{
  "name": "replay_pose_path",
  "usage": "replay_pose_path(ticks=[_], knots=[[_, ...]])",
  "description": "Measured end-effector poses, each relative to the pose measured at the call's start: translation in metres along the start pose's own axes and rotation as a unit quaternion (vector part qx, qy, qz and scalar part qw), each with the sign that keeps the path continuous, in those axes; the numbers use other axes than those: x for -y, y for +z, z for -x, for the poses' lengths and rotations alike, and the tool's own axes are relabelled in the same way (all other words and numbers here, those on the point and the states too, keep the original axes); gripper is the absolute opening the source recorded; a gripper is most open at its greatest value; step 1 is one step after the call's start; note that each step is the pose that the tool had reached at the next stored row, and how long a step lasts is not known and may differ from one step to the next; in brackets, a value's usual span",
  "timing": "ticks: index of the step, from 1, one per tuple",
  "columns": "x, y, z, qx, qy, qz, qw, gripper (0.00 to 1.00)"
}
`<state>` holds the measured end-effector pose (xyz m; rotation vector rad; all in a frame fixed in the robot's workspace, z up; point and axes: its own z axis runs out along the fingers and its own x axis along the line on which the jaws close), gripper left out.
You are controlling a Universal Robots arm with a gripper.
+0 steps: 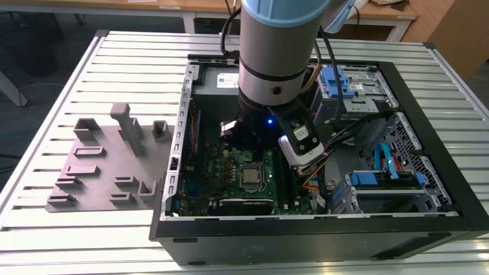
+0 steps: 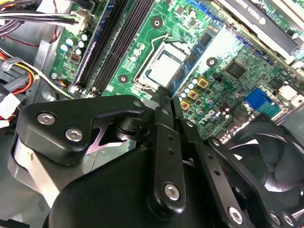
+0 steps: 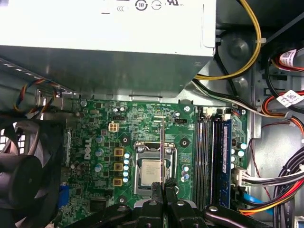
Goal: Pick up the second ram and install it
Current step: 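Insert the second ram into the second slot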
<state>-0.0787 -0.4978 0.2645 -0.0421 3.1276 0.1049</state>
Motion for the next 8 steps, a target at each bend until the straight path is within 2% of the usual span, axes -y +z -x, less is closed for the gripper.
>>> replay_pose_path(ticks=[4, 8], knots=[[0.0000, 0.0004, 0.0013, 0.0000, 0.000, 0.0001, 1.0000, 0.11], [0.0004, 0.0019, 0.0096, -0.0011, 0.000, 0.0003, 1.0000, 0.11]])
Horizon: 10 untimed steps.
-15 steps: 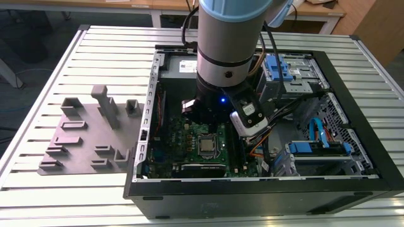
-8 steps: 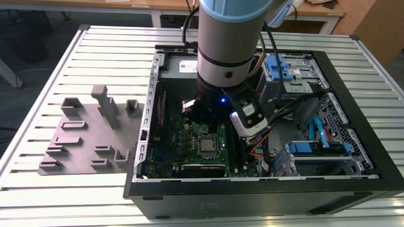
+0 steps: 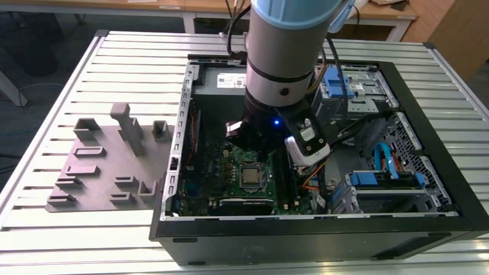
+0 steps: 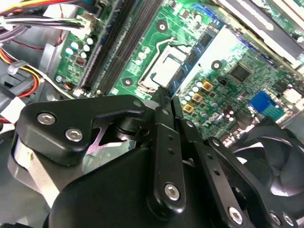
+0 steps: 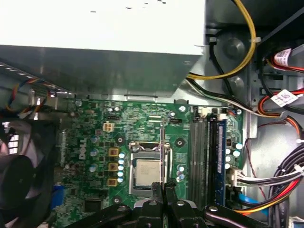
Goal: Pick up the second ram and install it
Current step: 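Insert the second ram into the second slot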
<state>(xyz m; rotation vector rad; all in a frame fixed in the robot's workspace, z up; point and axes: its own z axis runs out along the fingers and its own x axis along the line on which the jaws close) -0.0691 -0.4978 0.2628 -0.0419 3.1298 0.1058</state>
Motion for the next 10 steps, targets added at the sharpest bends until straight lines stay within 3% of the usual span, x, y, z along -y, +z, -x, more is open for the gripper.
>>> replay_pose_path(ticks=[10], knots=[[0.0011, 0.0050, 0.0276, -0.0038, 0.000, 0.0000, 1.0000, 0.11]])
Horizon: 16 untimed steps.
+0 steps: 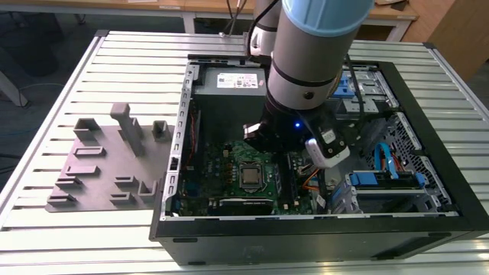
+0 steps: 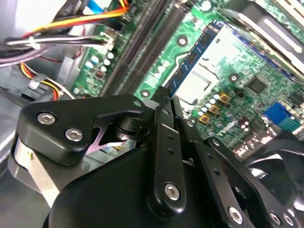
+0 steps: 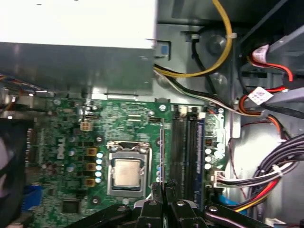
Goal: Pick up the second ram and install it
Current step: 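Insert the second ram into the second slot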
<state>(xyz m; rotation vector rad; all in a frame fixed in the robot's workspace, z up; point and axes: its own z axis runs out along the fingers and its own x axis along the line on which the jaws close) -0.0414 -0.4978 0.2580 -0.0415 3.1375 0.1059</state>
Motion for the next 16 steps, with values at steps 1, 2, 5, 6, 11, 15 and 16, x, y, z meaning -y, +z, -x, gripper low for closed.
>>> replay_pose_path(ticks=[1, 2, 5, 6, 11, 15, 16], knots=[[0.0000, 0.0004, 0.0021, -0.0002, 0.000, 0.0000, 1.0000, 0.11], [0.0001, 0.0007, 0.0039, -0.0004, 0.000, 0.0000, 1.0000, 0.11], [0.0004, 0.0022, 0.0082, -0.0009, 0.000, 0.0001, 1.0000, 0.11], [0.0004, 0.0027, 0.0095, -0.0011, 0.000, 0.0001, 1.0000, 0.11], [0.0008, 0.0057, 0.0144, -0.0016, 0.000, 0.0001, 1.0000, 0.11], [0.0010, 0.0093, 0.0159, -0.0017, 0.000, 0.0001, 1.0000, 0.11], [0.0011, 0.0102, 0.0161, -0.0017, 0.000, 0.0001, 1.0000, 0.11]])
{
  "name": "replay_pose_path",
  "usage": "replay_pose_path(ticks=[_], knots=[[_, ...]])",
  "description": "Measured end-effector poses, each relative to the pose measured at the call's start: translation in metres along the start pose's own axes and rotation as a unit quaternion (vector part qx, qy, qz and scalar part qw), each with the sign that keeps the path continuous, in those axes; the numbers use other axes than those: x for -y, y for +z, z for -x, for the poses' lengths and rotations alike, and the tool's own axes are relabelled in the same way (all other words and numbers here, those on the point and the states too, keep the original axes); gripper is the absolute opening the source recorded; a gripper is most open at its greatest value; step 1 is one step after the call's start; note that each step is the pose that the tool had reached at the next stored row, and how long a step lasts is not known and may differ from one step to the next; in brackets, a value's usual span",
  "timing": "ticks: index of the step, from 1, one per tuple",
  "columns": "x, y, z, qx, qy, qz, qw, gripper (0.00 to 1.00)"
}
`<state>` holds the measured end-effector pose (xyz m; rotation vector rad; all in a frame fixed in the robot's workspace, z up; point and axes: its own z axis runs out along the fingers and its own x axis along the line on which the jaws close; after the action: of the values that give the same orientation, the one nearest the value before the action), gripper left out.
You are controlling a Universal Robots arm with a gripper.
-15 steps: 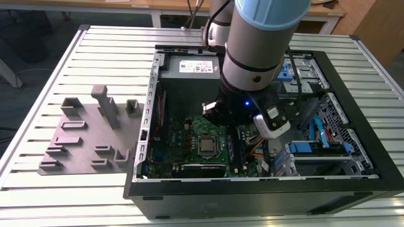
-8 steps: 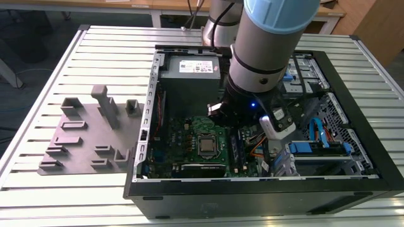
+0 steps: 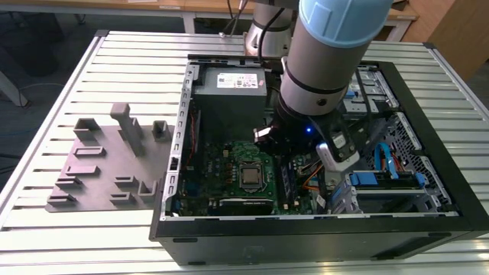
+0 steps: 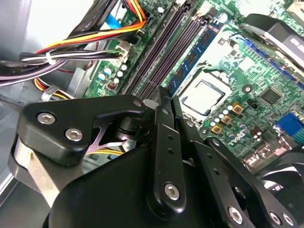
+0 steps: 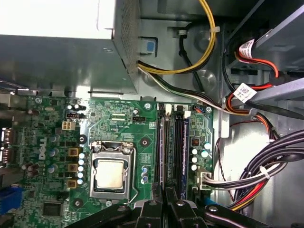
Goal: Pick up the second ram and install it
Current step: 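Insert the second ram into the second slot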
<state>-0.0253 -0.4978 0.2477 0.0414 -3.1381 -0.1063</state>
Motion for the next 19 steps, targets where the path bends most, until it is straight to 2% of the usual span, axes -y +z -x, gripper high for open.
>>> replay_pose_path(ticks=[19], knots=[[0.0011, 0.0137, 0.0039, -0.0001, 0.000, 0.0000, 1.0000, 0.11]])
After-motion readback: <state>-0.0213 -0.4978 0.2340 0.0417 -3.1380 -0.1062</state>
